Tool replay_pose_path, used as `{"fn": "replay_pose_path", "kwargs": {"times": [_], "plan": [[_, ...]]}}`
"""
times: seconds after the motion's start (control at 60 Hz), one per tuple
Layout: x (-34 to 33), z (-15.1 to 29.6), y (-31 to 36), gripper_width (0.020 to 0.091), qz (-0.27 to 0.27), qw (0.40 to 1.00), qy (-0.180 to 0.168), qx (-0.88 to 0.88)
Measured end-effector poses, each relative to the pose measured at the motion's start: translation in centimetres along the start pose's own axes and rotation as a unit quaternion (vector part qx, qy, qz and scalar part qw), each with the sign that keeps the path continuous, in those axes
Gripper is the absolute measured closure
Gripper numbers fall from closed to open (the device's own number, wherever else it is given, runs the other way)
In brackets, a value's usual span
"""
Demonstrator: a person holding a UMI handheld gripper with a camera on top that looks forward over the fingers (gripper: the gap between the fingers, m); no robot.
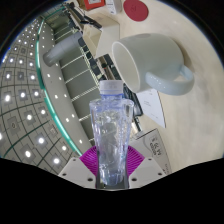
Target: Pour water
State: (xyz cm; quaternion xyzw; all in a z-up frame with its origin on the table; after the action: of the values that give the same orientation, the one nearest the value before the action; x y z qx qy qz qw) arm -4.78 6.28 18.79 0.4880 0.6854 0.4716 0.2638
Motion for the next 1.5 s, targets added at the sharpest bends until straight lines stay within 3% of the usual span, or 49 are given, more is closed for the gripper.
{"fn": "replay_pose_path", "kwargs": {"times": [0.25, 0.517, 0.667, 0.917, 1.0, 1.133, 1.283, 1.5], "plan": [[0.2, 0.5, 0.1, 0.0780, -0.016, 1.000, 0.019, -0.004], [-1.0, -0.1, 6.1, 0.0781, -0.088, 0.963, 0.043, -0.252], [-2.4, 1.9, 12.5, 0.0779, -0.125, 0.893, 0.018, -0.432], [-7.3, 8.6, 19.8, 0.0775, -0.220, 0.699, -0.048, -0.679], [-8.8, 11.8, 19.2, 0.0776, -0.255, 0.630, -0.064, -0.731], [-10.5, 16.6, 14.8, 0.0777, -0.308, 0.554, -0.060, -0.771], [-11.8, 21.3, 8.5, 0.0776, -0.354, 0.524, -0.039, -0.773], [-13.5, 24.2, 3.7, 0.0768, -0.377, 0.530, -0.026, -0.759]]}}
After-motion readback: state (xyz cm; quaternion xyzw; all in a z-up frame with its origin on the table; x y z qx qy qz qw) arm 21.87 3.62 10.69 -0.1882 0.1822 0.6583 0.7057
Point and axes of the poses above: the point between the fingertips, and its own axes, seen from behind it with the camera up: y to the left, z up, x forward, the way the camera looks, the point moved 7 cm from there along -x, backward, against the way the camera looks, and after that the axes turned 10 degrees about y, right-handed, at the moved point
